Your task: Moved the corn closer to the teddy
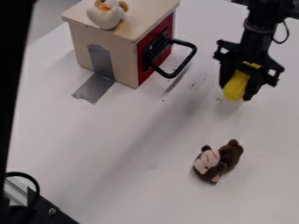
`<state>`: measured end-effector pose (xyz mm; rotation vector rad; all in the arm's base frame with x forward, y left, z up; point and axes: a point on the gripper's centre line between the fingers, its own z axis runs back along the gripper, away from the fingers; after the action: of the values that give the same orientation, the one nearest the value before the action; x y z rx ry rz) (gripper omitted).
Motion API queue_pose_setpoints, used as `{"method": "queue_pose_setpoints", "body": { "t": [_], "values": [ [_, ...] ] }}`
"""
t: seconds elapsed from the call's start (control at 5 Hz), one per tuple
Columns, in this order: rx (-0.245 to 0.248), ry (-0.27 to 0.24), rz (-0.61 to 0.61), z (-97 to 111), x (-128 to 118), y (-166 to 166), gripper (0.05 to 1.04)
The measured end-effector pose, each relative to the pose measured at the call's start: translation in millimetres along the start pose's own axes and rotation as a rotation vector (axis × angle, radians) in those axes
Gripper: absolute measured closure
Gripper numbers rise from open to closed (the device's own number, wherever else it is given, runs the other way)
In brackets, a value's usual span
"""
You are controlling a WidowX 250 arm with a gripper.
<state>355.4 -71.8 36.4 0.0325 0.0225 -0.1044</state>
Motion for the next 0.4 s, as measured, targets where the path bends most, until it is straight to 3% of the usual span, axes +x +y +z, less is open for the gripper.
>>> {"method": "queue_pose_setpoints", "body": {
  "t": [0.2, 0.4],
  "values": [
    [-0.025, 0.042, 0.014, -15.5, -36.3, -3.3, 0.457],
    [-0.039, 0.04, 0.025, -39.4, -59.8, -4.0, 0.458]
  ]
}}
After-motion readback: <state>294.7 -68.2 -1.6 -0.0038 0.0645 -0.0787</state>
